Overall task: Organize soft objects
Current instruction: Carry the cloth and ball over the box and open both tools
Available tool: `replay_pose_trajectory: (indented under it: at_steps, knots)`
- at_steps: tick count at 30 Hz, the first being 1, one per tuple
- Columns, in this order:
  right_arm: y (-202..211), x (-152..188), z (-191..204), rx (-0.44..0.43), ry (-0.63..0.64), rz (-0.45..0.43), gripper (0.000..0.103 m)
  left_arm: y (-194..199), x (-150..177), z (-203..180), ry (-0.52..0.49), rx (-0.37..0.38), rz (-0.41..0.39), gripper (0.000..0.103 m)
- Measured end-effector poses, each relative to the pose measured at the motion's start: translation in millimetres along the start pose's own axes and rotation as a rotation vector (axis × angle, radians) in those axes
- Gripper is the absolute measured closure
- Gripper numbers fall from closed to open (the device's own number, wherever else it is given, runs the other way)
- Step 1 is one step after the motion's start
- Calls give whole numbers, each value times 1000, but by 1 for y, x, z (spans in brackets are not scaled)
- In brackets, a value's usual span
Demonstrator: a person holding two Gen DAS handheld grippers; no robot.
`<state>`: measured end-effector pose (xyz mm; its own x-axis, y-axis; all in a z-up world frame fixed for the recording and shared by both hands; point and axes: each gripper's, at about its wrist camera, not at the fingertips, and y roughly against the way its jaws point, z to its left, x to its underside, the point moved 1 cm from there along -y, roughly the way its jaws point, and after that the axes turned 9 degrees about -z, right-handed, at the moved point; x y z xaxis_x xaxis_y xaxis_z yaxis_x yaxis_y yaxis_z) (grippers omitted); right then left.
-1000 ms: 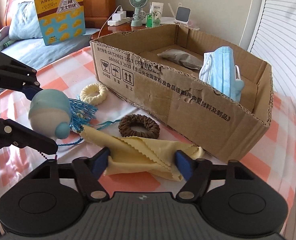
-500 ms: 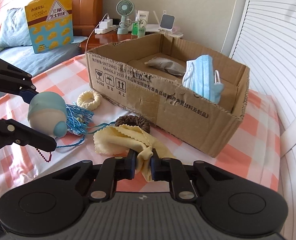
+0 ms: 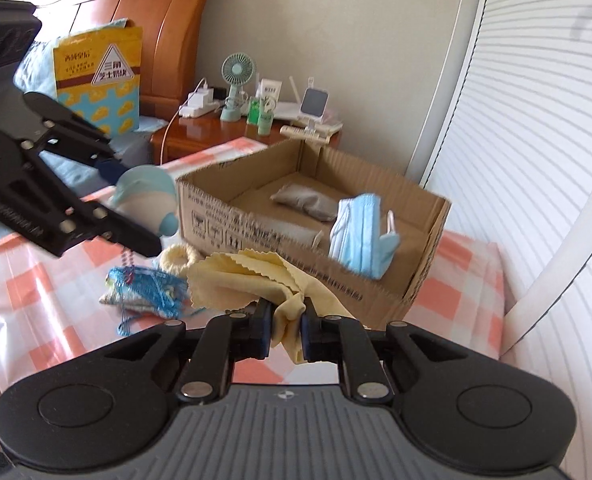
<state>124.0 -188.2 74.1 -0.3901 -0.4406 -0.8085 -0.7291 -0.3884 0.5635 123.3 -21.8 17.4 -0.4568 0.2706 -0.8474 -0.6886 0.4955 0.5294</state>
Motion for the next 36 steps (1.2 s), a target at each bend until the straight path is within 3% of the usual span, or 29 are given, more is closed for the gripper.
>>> replay_pose_trajectory:
  at_steps: [8,10,11,12,16,22,29,36]
  knots:
    - [-4,-23,-14,38,-11,-35,86,-39,-52,30,-66,-99,-34,51]
    - [-8,-27,-17,49,-13,-34,86,-56,-58,39,-59,-127,-29,42]
    - [-10,-28,-18,50,-16,-32,86,-63,-59,44,-49,-148,-35,23]
    - [-11,-29,-19,52,-19,-32,86,-72,-58,49,-36,-170,-50,10]
    - [-20,-32,-21,61,-15,-17,86,-87,-46,61,-7,-221,-73,9]
    - [-38,-41,-26,76,-11,5,86,-59,-24,60,40,-220,-28,3]
    - [-74,-69,-37,102,2,23,86,-5,2,36,20,-253,-68,1]
    - [-133,-105,-60,158,18,46,86,18,26,24,27,-268,-70,1]
